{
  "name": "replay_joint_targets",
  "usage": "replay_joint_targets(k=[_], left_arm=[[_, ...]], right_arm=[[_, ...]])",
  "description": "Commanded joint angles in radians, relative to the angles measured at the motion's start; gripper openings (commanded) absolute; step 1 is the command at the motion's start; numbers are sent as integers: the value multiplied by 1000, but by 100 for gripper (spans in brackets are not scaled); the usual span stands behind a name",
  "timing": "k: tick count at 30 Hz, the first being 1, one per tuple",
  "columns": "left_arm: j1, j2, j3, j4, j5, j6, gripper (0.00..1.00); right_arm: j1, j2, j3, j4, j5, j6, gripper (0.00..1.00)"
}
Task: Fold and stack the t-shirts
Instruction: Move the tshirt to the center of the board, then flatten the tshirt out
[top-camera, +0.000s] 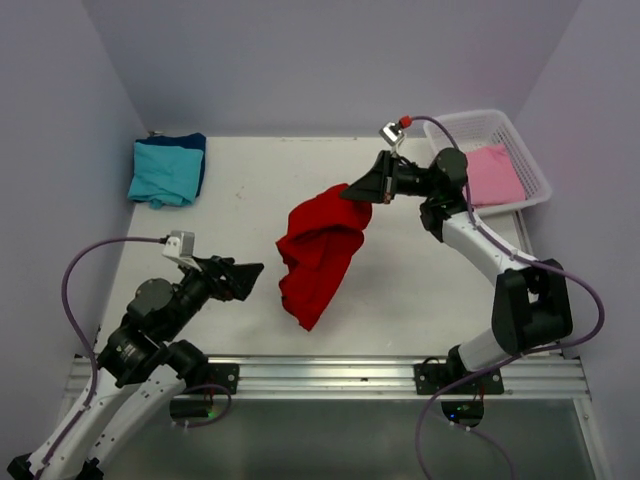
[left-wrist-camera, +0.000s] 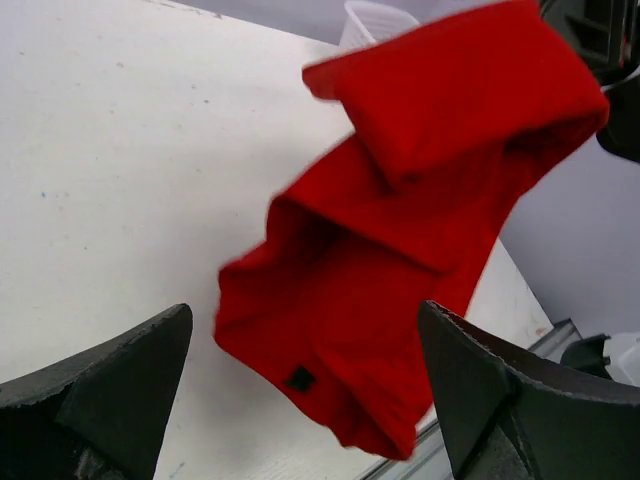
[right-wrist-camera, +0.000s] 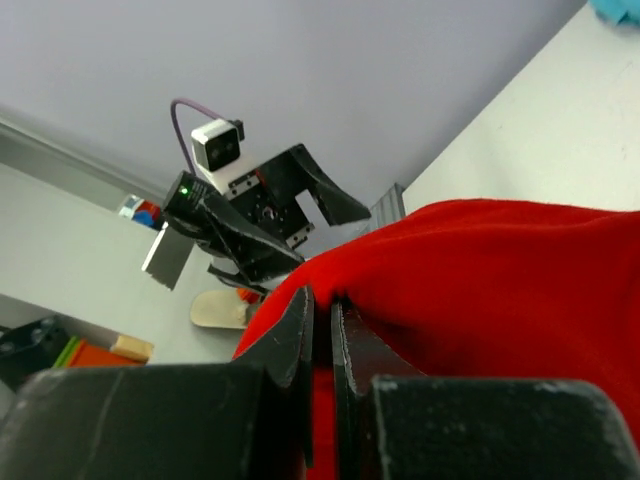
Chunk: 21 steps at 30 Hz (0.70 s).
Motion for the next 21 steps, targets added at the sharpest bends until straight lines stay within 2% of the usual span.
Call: replay_joint_targets(k=[1,3,5,6,7,8,9,10,11,12,14,18,21], left_arm=[[-3,-61,37,-76,-124,-49,97],[-3,-78,49,-102,-172,-66,96],[-3,-87,53,-128,-191,-80,96],[-3,-85,47,-131,-188,-83,96],[-3,-76,40,-122,-177,-83,96],[-3,-62,18,-111,-128,-83,96],[-3,-43,8,-102,-99,-88,96],[-3,17,-2,-87,-65,-97,95],[-3,49,-23,-75,2,-109,95],[-3,80,-35,-41,32,-112,95],[-3,135,-81,1,91,-123,95],[-3,169,-161,146,162,-145,96],[-5,238,-209,281,228,-160,96]], right_arm=[[13,-1,-64,72,-7,11,0],[22,5,-114,-44,8,-46,0],[43,8,-146,-149,53,-175,0],[53,9,-146,-295,76,-228,0],[62,8,-143,-382,97,-356,0],[83,0,-123,-469,163,-426,0],[94,-7,-108,-648,211,-497,0],[108,-17,-91,-731,264,-622,0],[137,-26,-63,-797,363,-664,0],[149,-53,-59,-854,396,-687,0],[163,-89,-63,-875,464,-703,0],[166,-237,-95,-941,770,-703,0],[166,-306,-137,-962,884,-689,0]])
